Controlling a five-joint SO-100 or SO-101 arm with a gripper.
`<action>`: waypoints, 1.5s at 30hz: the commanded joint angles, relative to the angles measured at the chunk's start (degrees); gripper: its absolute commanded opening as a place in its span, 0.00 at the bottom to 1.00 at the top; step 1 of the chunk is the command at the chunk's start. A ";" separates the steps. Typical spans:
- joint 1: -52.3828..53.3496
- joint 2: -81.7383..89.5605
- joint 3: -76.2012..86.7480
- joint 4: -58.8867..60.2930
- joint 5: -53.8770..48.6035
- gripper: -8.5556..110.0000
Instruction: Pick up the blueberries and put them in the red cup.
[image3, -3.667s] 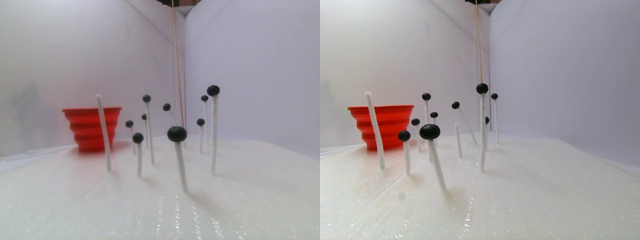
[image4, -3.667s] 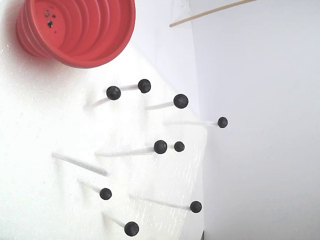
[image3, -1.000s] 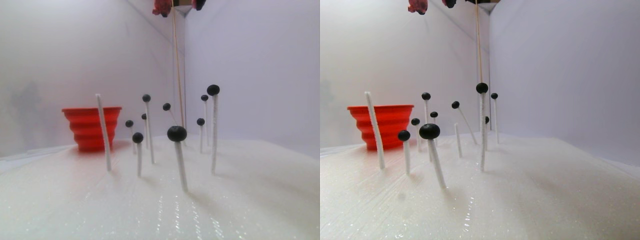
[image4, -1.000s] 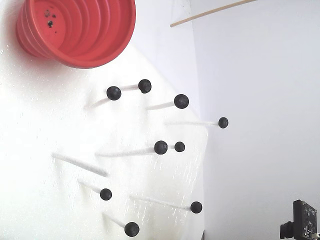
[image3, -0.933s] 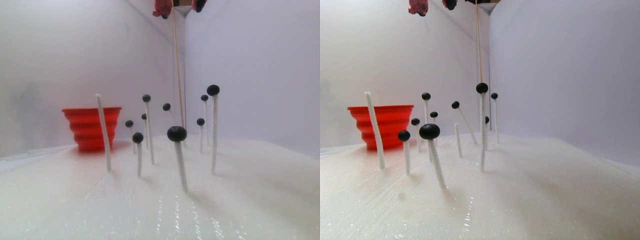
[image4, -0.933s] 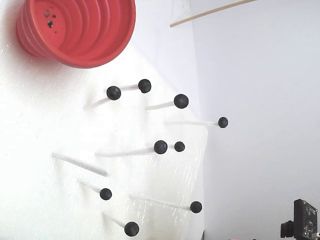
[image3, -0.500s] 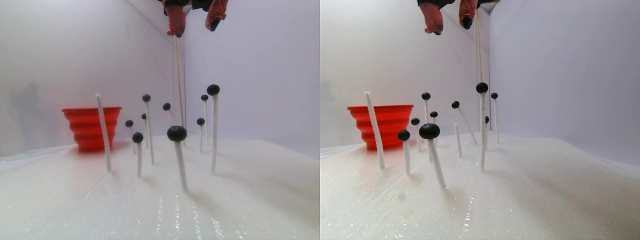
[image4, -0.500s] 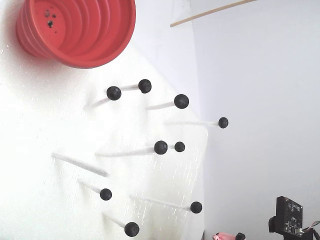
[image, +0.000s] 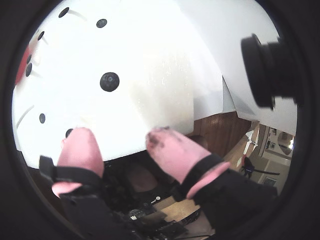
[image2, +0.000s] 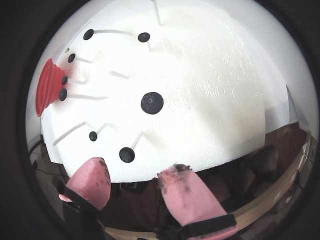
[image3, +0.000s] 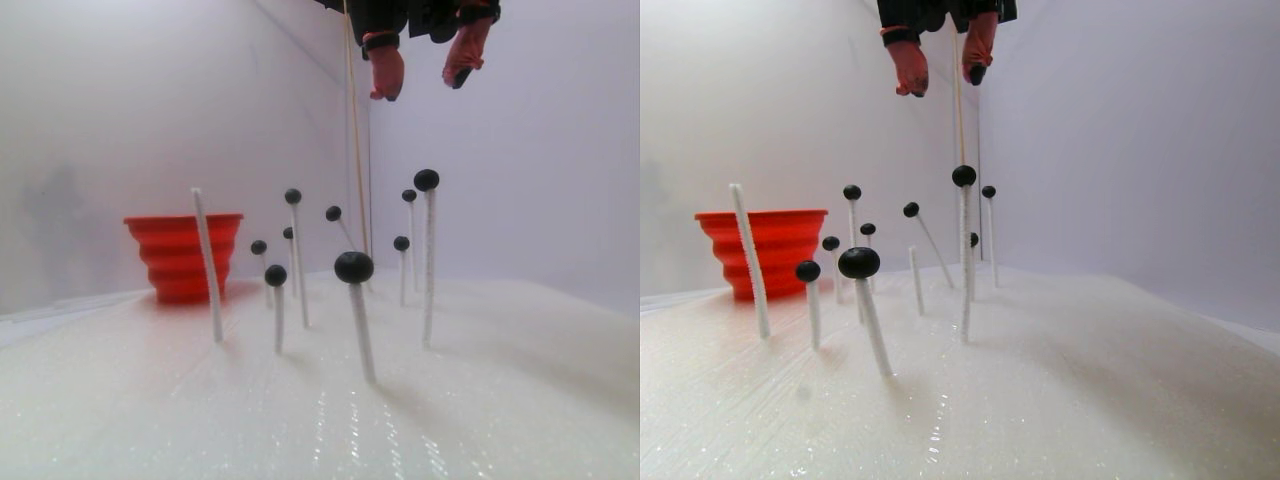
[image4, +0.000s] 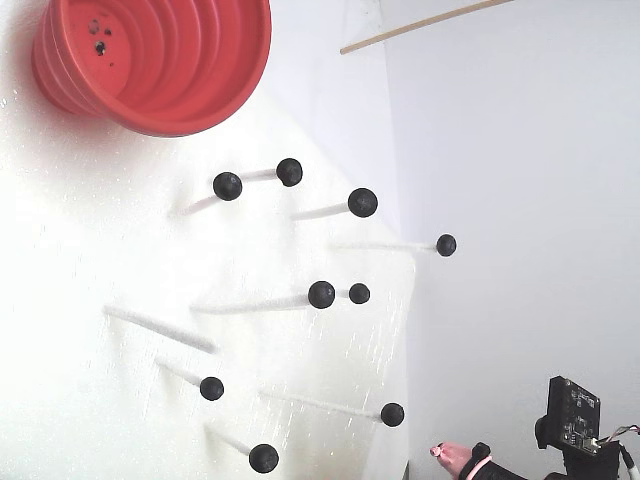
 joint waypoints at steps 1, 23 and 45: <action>0.88 -1.23 -0.88 -3.25 -0.97 0.24; 0.44 -9.58 -1.93 -11.25 -2.20 0.24; -1.05 -17.67 -3.96 -16.00 -2.37 0.24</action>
